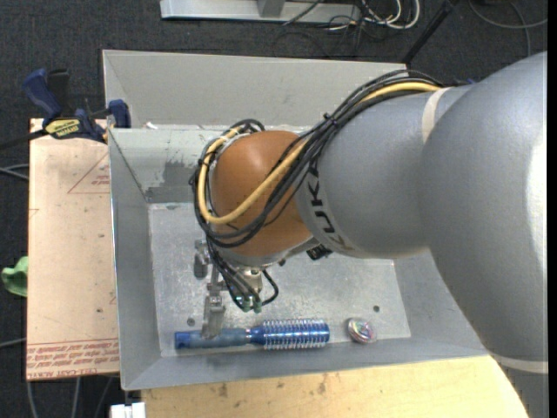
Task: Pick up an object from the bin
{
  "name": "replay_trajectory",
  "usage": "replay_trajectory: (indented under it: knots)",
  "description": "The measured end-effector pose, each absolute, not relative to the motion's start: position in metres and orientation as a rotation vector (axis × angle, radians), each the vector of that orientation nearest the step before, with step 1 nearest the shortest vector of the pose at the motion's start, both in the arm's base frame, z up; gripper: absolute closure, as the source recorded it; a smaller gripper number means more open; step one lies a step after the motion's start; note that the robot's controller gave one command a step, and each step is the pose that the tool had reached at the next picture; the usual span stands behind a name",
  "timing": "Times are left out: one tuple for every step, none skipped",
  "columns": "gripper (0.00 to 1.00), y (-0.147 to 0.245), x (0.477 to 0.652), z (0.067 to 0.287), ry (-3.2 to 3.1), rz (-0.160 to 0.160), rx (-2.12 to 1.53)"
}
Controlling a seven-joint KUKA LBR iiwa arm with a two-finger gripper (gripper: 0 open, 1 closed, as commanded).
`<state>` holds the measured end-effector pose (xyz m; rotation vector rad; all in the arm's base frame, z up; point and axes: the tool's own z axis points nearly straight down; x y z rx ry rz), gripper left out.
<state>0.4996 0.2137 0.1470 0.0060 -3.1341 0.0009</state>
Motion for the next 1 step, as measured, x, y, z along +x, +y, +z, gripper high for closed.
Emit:
replay_trajectory:
  knots:
    - [0.0, 0.1631, 0.4834, 0.0719, -3.141, -0.006, 0.322]
